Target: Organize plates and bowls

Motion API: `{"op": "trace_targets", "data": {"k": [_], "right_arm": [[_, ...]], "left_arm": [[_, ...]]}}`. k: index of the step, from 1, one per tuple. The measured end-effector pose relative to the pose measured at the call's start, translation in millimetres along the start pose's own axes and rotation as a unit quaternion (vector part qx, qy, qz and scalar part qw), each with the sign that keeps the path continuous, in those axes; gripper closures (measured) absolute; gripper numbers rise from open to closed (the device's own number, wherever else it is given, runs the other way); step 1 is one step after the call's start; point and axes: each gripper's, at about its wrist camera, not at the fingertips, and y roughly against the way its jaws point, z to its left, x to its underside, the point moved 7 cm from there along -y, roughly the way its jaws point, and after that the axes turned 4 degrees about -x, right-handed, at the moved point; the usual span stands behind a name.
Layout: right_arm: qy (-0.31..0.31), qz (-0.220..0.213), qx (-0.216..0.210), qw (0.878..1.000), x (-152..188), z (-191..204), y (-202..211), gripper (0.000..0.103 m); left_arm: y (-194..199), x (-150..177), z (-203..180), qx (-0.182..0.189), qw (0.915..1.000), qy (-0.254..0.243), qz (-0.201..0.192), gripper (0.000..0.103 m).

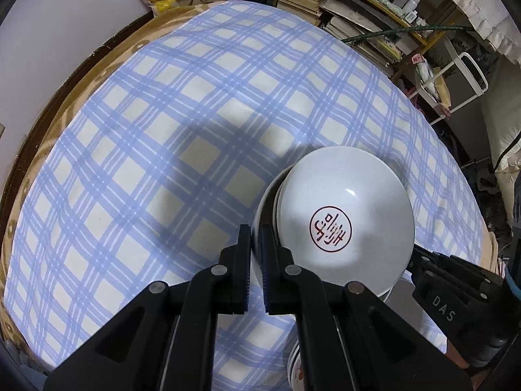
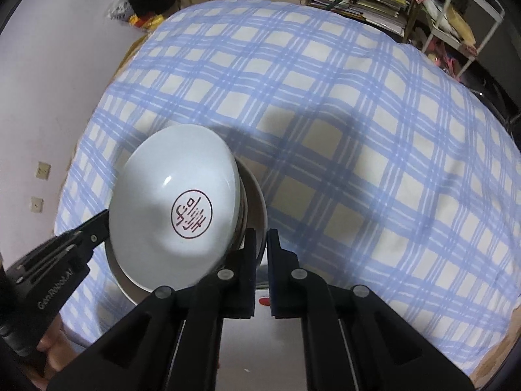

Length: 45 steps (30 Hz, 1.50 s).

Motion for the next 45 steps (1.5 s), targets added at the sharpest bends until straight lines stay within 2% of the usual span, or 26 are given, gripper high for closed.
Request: {"op": "trace_targets", "data": {"k": [9,14,17,19,23,25,27,34,42,45], "right_arm": [[-0.001,0.036,-0.001,0.999,-2,5,-16,0.092],[-0.013,0.008,-0.009,1.000,3,9,-5,0.091],[-0.021,0.017,-0.022,0.999,7,12,1,0.091],[-0.026,0.020,-0.027,0.999,12,14,7,0.092],[-0.036,-0.003,-0.050,0.998,17,12,35,0.091],[-0.027,-0.016,-0.047,0.998,20,12,50,0.092],[-0.016,-0.025,-0.036,0.999,26,10,62,0.092],[-0.043,-0.030,-0.035,0.998,68,-29,84,0.092],[-0.065,-0.019,-0.020,0.998,117,-65,62,0.092],[-0.058,-0.036,-0.020,0.997,123,-69,60,0.093]], "left_arm": [[-14,1,9,0.006,0.9999,0.005,0.012,0.098],[-4,3,10,0.017,0.9998,0.002,0.009,0.101],[10,4,8,-0.004,0.9999,-0.011,-0.002,0.101],[21,3,8,-0.005,0.9999,-0.011,-0.007,0.101],[44,6,7,0.004,0.9998,0.001,-0.019,0.101],[54,11,2,0.009,0.9996,0.001,-0.026,0.101],[64,16,-5,0.016,0.9993,0.000,-0.033,0.101],[75,56,-37,0.031,0.9986,-0.015,-0.041,0.100],[51,111,-67,0.031,0.9985,-0.033,-0.031,0.100],[49,120,-70,0.024,0.9983,-0.034,-0.040,0.099]]}}
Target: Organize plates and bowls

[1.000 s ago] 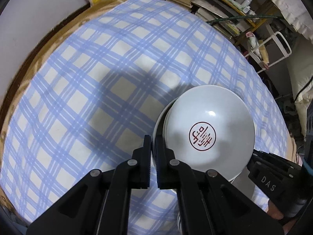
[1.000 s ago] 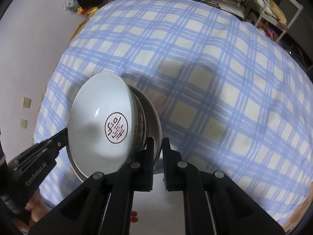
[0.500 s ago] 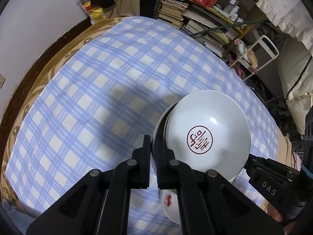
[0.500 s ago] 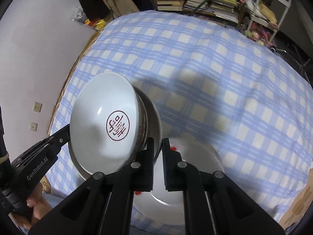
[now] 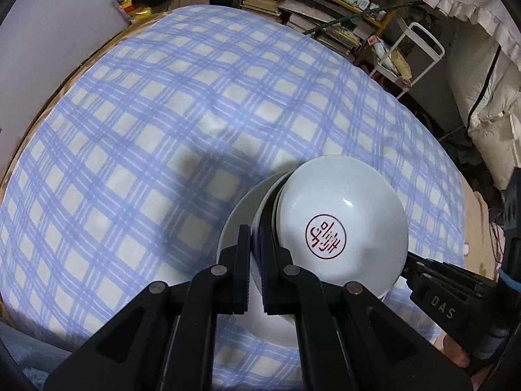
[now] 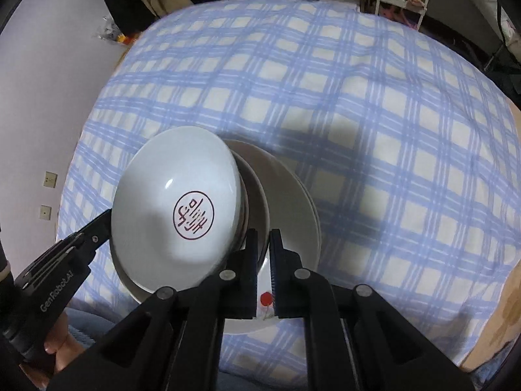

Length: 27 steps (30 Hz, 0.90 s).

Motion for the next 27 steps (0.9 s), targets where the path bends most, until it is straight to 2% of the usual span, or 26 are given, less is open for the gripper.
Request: {"op": "trace_targets", "data": {"k": [6,13,18,21,25,26,27], "right_arm": [[0.007,-0.024,-0.009,1.000,-1,1,1,0.094],[0.009,-0.038,-0.014,0.999,-1,0,2,0.094],[0.009,-0.050,-0.016,0.999,2,-2,17,0.094],[0.028,-0.059,0.000,0.998,5,0,30,0.094],[0.030,-0.085,-0.014,0.996,9,2,56,0.092],[0.038,-0.093,-0.009,0.995,10,3,62,0.090],[0.047,-0.102,-0.005,0.994,11,5,69,0.083]], "left_arm": [[-13,10,5,-0.019,0.9997,-0.002,0.014,0.099],[-12,12,4,-0.020,0.9997,-0.009,0.008,0.098],[-1,14,9,-0.036,0.9993,-0.009,0.005,0.091],[15,15,11,-0.049,0.9986,-0.017,-0.012,0.089],[46,19,12,-0.064,0.9966,-0.032,-0.041,0.085],[52,20,12,-0.072,0.9955,-0.037,-0.049,0.082],[59,20,12,-0.082,0.9939,-0.043,-0.059,0.077]]}}
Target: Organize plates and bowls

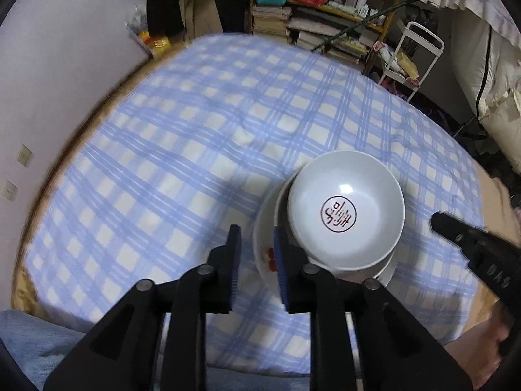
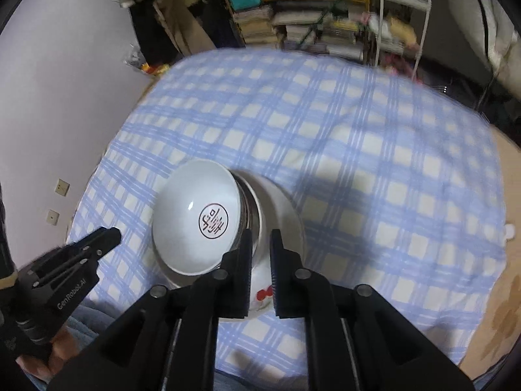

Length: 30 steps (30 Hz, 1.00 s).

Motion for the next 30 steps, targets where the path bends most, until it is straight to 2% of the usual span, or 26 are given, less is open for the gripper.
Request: {"op": "trace_targets", "data": {"k": [1,3,4,6,10,12,15,19,24,27,30], "right_arm": [[0.009,-0.009,0.001,1.000,0,3,8,0.077],[0.024,-0.034,0.006,0.999,1,6,26,0.054],[0.028,-0.045,0.010,0.999,1,6,32,0.049],[0.030,-0.077,0.024,0.996,1,4,50,0.038],[0.032,-0.115,0.030,0.992,4,2,76,0.022],[0.035,-0.135,0.030,0.990,6,1,89,0.013],[0.041,-0.162,0.034,0.985,9,-1,104,0.002],[0.062,-0.167,0.035,0.983,17,0,111,0.000],[0.085,-0.206,0.053,0.973,23,4,117,0.000],[0.106,-0.214,0.068,0.969,28,7,114,0.000],[0.122,-0.216,0.078,0.965,29,11,110,0.000]], "left_arm": [[8,0,1,-0.011,0.9999,-0.004,-0.011,0.074],[26,0,6,-0.031,0.9989,-0.004,-0.035,0.057],[36,0,8,-0.039,0.9980,-0.004,-0.049,0.052],[54,1,11,-0.046,0.9963,-0.002,-0.073,0.031],[88,4,18,-0.071,0.9902,-0.005,-0.120,0.023],[103,8,20,-0.071,0.9867,-0.006,-0.146,0.015],[116,16,25,-0.066,0.9828,-0.001,-0.173,0.012],[119,26,29,-0.040,0.9801,0.001,-0.195,0.012],[119,35,38,-0.045,0.9763,0.012,-0.211,0.012],[120,36,47,-0.064,0.9735,0.013,-0.219,0.012],[122,36,51,-0.062,0.9727,0.005,-0.223,0.012]]}}
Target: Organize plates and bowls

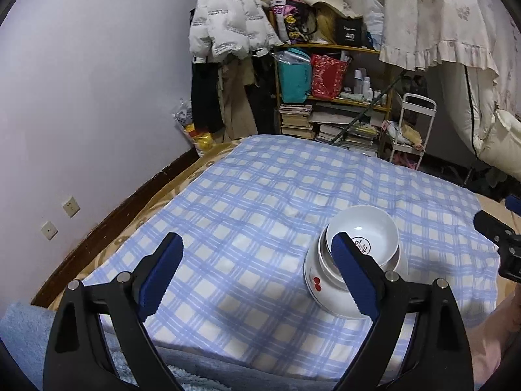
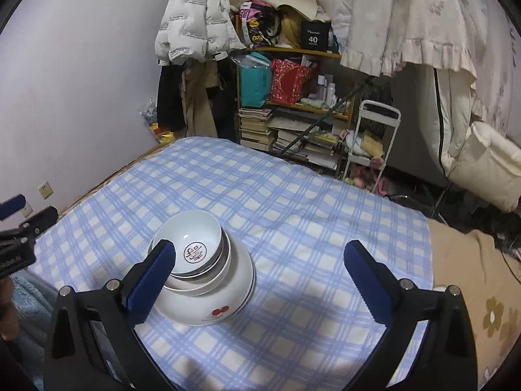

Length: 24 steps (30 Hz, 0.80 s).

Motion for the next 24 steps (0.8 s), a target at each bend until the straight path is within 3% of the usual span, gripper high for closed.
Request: {"op": "trace_targets", "data": {"k": [3,7,24], "right_arm": [[0.000,-0.006,-0.004,1.000,-1,3,0,0.000],[0.007,-0.011,-0.006,1.000,-1,5,0,0.000],[0.001,0.000,-0.004,1.000,3,2,-4,0.000]], "left_arm": [[3,0,-3,-0.001,0.9998,-0.020,-0.010,0.012],[3,1,-7,0.009,0.9998,-0.015,-0.009,0.012],[-8,5,-17,-0.005,0.9997,-0.024,-0.002,0.012]]}}
